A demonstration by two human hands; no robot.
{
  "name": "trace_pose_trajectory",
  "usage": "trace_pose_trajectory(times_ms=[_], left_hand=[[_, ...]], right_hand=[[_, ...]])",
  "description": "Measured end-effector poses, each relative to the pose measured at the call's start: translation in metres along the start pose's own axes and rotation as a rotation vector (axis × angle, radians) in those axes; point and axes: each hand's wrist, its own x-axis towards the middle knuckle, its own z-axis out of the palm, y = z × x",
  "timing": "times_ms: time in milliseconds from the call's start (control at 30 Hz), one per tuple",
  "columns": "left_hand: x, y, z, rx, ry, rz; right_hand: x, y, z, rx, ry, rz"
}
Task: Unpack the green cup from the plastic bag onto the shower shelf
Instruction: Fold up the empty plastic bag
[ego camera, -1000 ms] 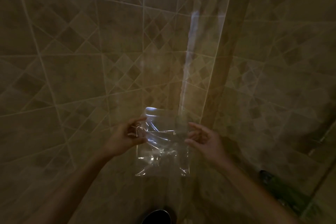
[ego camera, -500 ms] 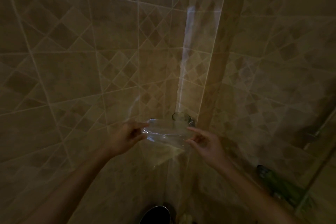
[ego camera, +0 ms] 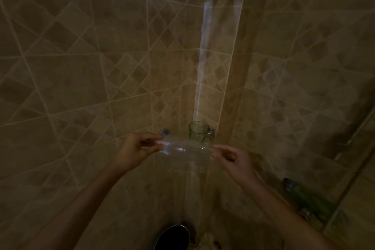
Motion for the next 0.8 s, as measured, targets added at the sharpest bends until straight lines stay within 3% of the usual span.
trace_pose_trajectory(times_ms=[133, 267, 433, 600, 700, 800], left_hand=[[0.006, -0.004, -0.001, 0.101, -0.001, 0.05], [0.008, 0.004, 0.006, -0.149, 0.018, -0.041], [0.005, 0.009, 0.019, -0.329, 0.039, -0.14], [-0.001, 0.011, 0.036, -0.488, 0.317, -0.225], [-0.011, 0.005, 0.052, -0.513, 0.432, -0.317], [-0.023, 0.0, 0.071, -0.576, 0.488, -0.431]], right_hand=[[0.003, 0.005, -0.003, -0.078, 0.044, -0.014], [0.004, 0.003, -0.004, -0.1, 0.046, 0.028], [0.004, -0.001, -0.005, 0.209, 0.059, 0.183], [-0.016, 0.015, 0.016, 0.565, 0.253, 0.439], [-0.045, 0.023, 0.049, 0.887, 0.083, 0.636], [-0.057, 0.022, 0.084, 0.877, -0.064, 0.701]])
